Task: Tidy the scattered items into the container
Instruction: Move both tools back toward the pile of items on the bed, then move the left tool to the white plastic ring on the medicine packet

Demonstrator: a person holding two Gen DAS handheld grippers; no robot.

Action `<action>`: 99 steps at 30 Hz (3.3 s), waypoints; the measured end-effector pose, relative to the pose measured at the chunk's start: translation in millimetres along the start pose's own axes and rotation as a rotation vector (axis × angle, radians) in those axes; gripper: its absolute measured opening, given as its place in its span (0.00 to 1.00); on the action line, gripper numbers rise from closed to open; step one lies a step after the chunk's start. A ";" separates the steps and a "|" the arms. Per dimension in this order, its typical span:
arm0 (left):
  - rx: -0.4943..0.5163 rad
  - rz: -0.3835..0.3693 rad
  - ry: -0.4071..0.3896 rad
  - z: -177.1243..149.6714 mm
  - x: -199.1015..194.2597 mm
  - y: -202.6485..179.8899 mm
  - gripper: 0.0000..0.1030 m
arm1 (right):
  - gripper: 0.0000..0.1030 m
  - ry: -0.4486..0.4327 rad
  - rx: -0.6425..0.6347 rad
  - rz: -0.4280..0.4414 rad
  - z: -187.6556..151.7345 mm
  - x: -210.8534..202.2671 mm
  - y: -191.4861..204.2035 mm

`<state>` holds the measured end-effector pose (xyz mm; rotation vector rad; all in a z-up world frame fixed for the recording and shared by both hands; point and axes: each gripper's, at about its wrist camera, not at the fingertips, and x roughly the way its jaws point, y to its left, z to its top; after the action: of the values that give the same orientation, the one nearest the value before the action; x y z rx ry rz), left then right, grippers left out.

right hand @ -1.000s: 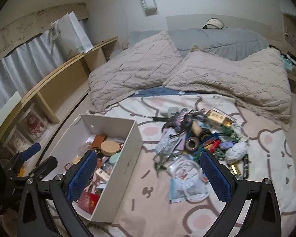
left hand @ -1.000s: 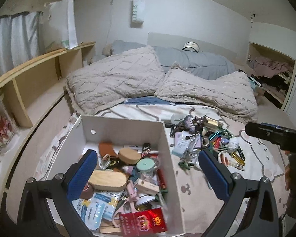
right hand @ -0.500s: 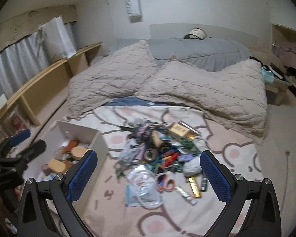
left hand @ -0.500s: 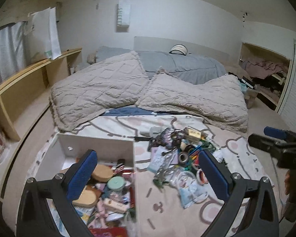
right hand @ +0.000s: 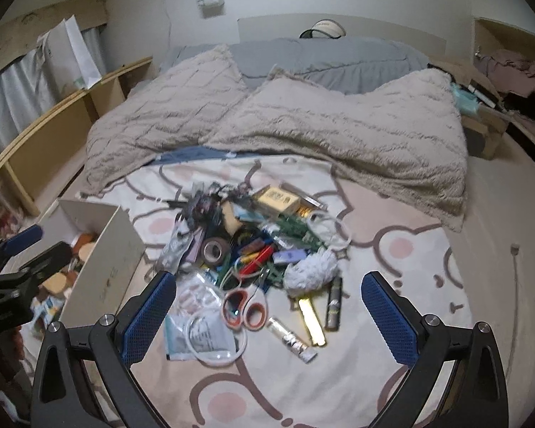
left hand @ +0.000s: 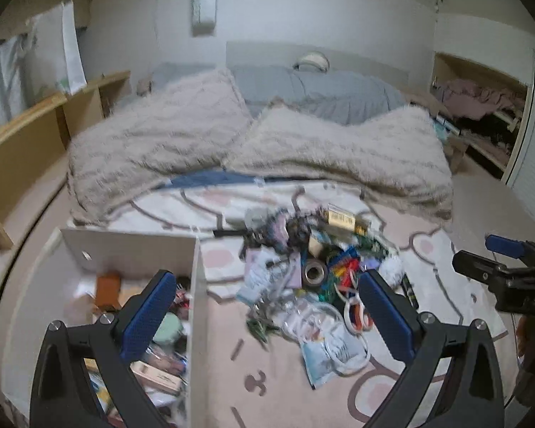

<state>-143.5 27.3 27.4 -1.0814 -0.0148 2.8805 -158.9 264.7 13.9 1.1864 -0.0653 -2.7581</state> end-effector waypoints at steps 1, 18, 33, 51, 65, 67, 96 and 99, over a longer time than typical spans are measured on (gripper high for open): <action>0.009 -0.005 0.008 -1.8 3.1 -3.3 1.00 | 1.00 0.008 -0.002 0.013 -4.3 3.2 1.2; 0.330 0.189 0.042 -44.5 39.4 -45.6 1.00 | 1.00 0.161 0.006 0.020 -64.9 68.1 -2.8; 0.451 0.234 0.157 -81.2 68.8 -65.2 1.00 | 1.00 0.268 -0.244 0.157 -139.0 90.2 31.7; 0.798 0.336 0.437 -139.4 107.4 -71.5 1.00 | 1.00 0.279 -0.352 0.179 -171.9 80.8 17.8; 0.792 0.115 0.560 -120.3 99.8 -75.9 1.00 | 1.00 0.269 -0.348 0.178 -180.1 75.6 18.2; 0.737 0.101 0.515 -106.8 99.3 -75.9 1.00 | 1.00 0.264 -0.347 0.177 -179.6 76.5 19.1; 0.406 0.098 0.513 -110.5 147.0 -64.1 1.00 | 1.00 0.227 -0.332 0.190 -200.2 55.7 23.9; 0.435 0.089 0.516 -117.3 139.8 -62.2 1.00 | 1.00 0.228 -0.333 0.187 -198.8 57.7 23.6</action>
<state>-167.8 96.7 -150.8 -1.6930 0.6592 2.3997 -51.3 236.0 -162.2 1.3128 0.2803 -2.3402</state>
